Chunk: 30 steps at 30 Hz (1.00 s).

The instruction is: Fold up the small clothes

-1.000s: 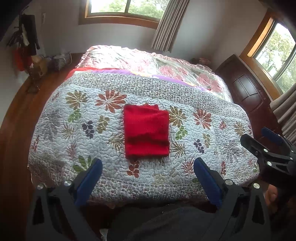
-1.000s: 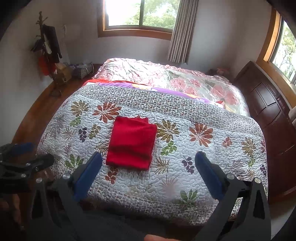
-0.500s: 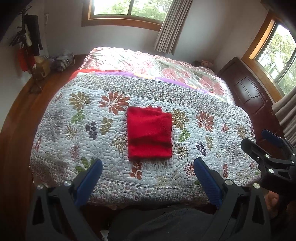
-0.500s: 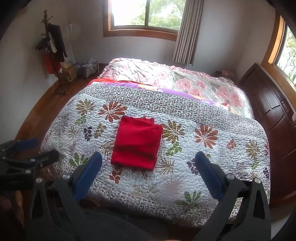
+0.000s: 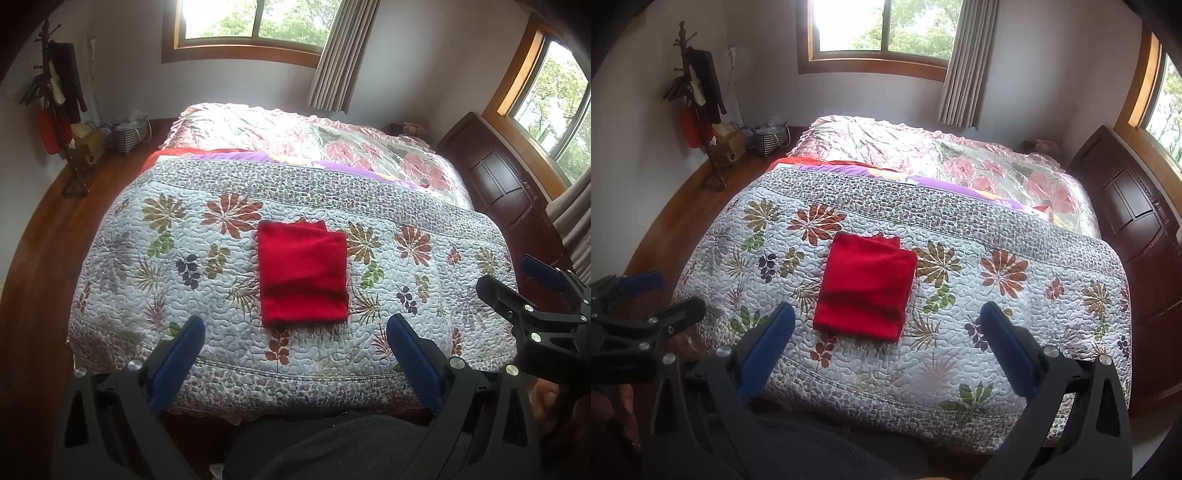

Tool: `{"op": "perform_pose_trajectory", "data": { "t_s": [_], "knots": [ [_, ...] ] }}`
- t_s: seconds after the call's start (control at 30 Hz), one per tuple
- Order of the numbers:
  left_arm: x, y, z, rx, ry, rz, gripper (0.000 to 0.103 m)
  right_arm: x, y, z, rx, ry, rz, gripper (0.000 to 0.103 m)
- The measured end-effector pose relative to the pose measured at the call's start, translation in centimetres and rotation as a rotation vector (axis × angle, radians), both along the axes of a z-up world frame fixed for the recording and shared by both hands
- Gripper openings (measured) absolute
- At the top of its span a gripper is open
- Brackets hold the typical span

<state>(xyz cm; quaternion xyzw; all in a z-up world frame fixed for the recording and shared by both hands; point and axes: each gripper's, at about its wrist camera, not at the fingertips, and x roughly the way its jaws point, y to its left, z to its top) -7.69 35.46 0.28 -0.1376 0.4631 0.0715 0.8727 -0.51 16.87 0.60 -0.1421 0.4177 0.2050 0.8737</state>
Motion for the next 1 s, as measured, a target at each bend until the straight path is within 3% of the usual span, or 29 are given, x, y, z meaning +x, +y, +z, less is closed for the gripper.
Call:
{"op": "perform_pose_trajectory", "data": {
  "t_s": [1.0],
  "knots": [
    [1.2, 0.6, 1.1, 0.057, 0.002, -0.026, 0.099, 0.7, 1.1, 0.5, 0.002, 0.007, -0.008, 0.100]
  ]
}}
